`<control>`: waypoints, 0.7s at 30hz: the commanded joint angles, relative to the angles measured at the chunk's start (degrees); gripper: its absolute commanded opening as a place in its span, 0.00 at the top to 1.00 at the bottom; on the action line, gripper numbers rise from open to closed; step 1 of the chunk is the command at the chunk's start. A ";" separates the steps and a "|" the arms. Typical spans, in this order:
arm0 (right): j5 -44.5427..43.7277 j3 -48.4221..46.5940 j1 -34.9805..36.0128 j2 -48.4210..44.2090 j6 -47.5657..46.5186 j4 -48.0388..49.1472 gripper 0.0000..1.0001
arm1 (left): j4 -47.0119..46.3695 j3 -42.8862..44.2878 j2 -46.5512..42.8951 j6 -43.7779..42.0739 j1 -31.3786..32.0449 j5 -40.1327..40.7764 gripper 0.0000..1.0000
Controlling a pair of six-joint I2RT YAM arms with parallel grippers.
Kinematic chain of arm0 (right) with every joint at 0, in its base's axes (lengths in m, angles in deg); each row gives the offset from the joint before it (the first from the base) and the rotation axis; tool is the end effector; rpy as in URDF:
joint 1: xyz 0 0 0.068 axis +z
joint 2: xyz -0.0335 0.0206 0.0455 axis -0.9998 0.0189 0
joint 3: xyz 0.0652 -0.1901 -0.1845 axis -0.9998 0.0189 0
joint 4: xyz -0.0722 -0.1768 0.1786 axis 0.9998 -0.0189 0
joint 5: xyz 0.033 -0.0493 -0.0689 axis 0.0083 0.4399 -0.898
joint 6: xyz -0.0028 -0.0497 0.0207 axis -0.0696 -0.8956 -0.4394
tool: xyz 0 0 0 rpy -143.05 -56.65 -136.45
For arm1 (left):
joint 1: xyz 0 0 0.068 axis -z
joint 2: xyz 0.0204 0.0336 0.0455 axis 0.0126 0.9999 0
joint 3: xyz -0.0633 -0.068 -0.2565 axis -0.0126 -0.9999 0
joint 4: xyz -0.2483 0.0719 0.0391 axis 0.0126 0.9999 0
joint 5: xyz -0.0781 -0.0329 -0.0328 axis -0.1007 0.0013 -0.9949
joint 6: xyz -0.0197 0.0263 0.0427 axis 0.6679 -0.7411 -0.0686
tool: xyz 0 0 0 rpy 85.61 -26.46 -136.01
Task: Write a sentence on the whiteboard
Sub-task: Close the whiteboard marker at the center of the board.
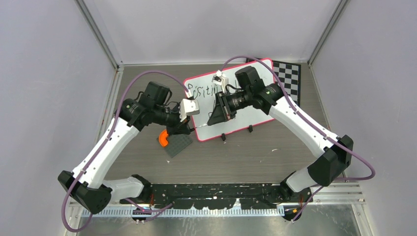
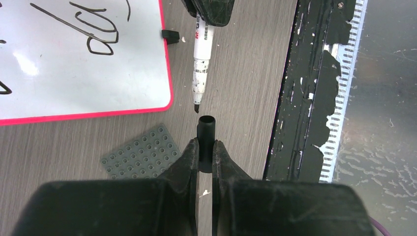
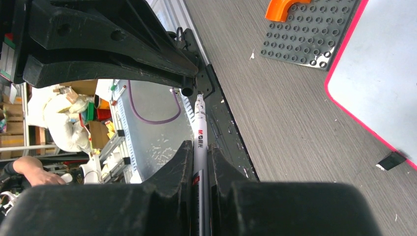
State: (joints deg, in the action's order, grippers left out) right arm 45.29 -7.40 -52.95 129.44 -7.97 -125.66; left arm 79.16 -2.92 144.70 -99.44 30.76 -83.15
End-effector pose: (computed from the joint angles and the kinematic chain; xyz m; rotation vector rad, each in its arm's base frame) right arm 0.2405 0.2074 0.3679 -0.8939 2.2311 1.4098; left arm 0.1737 -0.1310 0.3778 1.4732 1.8926 -0.7739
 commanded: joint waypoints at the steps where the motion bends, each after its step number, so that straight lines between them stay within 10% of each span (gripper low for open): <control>1: 1.34 -0.21 0.43 -2.61 -1.06 0.15 1.00 | -0.30 1.44 0.04 0.26 0.11 -0.02 1.00; 21: 3.48 -0.78 0.94 -3.11 -1.43 -0.52 1.00 | 0.51 1.96 0.69 -0.63 0.15 0.39 1.00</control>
State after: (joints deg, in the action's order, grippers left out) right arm 47.33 -7.40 -52.58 129.12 -8.39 -126.86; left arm 79.31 -2.92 145.42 -99.66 30.76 -82.48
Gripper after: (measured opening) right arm 0.166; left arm 0.060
